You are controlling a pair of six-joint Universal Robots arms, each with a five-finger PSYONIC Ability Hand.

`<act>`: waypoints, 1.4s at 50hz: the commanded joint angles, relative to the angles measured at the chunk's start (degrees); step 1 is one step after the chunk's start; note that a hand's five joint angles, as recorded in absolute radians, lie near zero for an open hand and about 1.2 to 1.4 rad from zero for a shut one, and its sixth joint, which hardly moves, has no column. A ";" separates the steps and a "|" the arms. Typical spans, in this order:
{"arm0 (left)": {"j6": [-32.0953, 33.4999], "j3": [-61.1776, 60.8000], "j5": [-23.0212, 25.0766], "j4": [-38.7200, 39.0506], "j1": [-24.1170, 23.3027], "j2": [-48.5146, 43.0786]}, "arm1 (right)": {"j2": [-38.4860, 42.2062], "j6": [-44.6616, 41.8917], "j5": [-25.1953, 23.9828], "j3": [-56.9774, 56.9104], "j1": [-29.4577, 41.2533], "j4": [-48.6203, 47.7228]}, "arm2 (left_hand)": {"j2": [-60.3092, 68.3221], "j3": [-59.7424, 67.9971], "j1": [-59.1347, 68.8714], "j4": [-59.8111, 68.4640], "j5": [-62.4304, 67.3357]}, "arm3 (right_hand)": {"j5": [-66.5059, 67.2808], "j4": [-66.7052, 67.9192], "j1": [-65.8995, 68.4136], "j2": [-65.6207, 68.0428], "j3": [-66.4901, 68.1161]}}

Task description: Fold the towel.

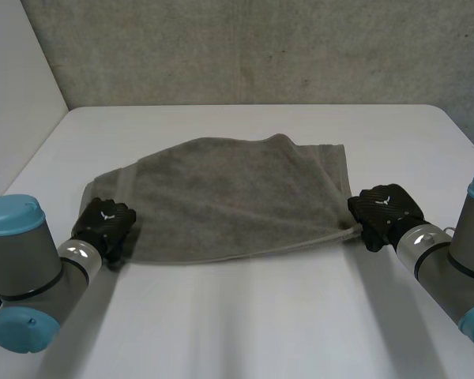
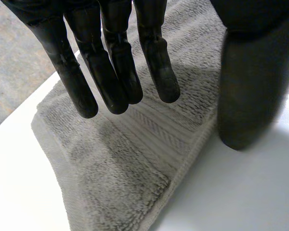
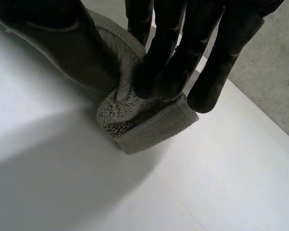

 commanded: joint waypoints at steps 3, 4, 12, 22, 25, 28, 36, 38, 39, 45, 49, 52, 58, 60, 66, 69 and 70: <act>-0.22 0.03 -0.04 0.48 0.67 1.03 | -0.06 0.00 0.11 -0.02 -0.11 -0.21 | -0.25 -0.02 0.09 -0.43 10.44 | 3.40 2.80 2.25 3.18 2.67; -0.22 0.03 -0.04 0.65 0.67 1.03 | -0.06 0.00 0.11 -0.02 -0.02 -0.21 | -1.42 -1.18 -1.07 -1.59 9.28 | 3.40 2.80 2.25 3.18 2.67; -0.13 0.12 0.13 1.36 0.76 0.59 | -0.06 0.00 0.11 0.16 -0.02 -0.21 | -14.89 -14.65 -14.54 -15.06 -4.19 | 3.40 2.80 2.25 3.18 2.67; 0.13 -0.14 0.22 1.18 0.76 0.07 | -0.06 0.00 0.11 0.24 -0.02 -0.21 | -23.97 -23.74 -23.63 -24.15 -13.28 | 3.40 2.80 2.25 3.18 2.67; 0.13 -0.23 0.22 1.18 0.76 0.07 | -0.06 0.00 0.11 0.16 -0.11 -0.21 | -23.64 -23.40 -23.29 -23.81 -12.94 | 3.40 2.80 2.25 3.18 2.67; 0.22 -0.41 0.22 0.74 0.76 0.15 | -0.06 0.09 0.19 0.16 -0.11 -0.30 | -19.60 -19.36 -19.25 -19.77 -8.90 | 3.40 2.80 2.25 3.18 2.67; -0.13 0.03 -0.22 0.56 0.85 1.82 | -0.41 0.09 0.37 0.07 -0.20 -0.30 | 19.40 19.64 19.75 19.23 30.10 | 3.40 2.80 2.25 3.18 2.67; -0.13 -0.06 -0.40 0.65 1.20 4.44 | -0.68 0.09 0.37 -0.11 -0.37 -0.21 | 19.40 19.64 19.75 19.23 30.10 | 3.40 2.80 2.25 3.18 2.67; -0.13 -0.06 -0.40 0.65 1.20 4.46 | -0.85 0.09 0.46 -0.37 -0.98 -0.12 | 19.40 19.64 19.75 19.23 30.10 | 3.40 2.80 2.25 3.18 2.67; -2.31 -0.24 -0.48 0.92 2.87 16.38 | -7.51 -0.18 0.46 -2.82 -1.69 2.51 | 19.40 19.64 19.75 19.23 30.10 | 3.40 2.80 2.25 3.18 2.67; -9.16 1.69 -0.13 0.92 3.05 26.05 | -14.02 0.00 0.02 -7.91 -1.95 10.40 | 19.40 19.64 19.75 19.23 30.10 | 3.40 2.80 2.25 3.18 2.67; -12.42 4.94 0.04 0.04 3.13 32.20 | -16.50 -0.09 -0.07 -10.74 -1.96 14.03 | 19.40 19.64 19.75 19.23 30.10 | 3.40 2.80 2.25 3.18 2.67; -13.31 10.66 0.22 -4.27 3.22 36.72 | -21.60 -0.62 -0.77 -24.80 -1.96 26.16 | 19.40 19.64 19.75 19.23 30.10 | 3.40 2.80 2.25 3.18 2.67; -13.49 14.60 0.13 -6.89 3.31 36.72 | -21.60 -0.70 -0.77 -28.93 -2.04 29.06 | 19.40 19.64 19.75 19.23 30.10 | 3.40 2.80 2.25 3.18 2.67; -13.58 18.49 -0.04 -9.10 3.49 33.46 | -17.91 -2.55 -0.77 -41.24 -2.04 37.15 | 19.40 19.64 19.75 19.23 30.10 | 3.40 2.80 2.25 3.18 2.67; -13.58 20.51 -0.31 -9.46 3.57 28.37 | -12.66 -5.70 -0.07 -44.48 -1.78 38.55 | 19.40 19.64 19.75 19.23 30.10 | 3.40 2.80 2.25 3.18 2.67; -13.58 21.38 -0.22 -9.63 3.57 25.58 | -10.54 -7.28 0.28 -45.54 -1.52 38.47 | 19.40 19.64 19.75 19.23 30.10 | 3.40 2.80 2.25 3.18 2.67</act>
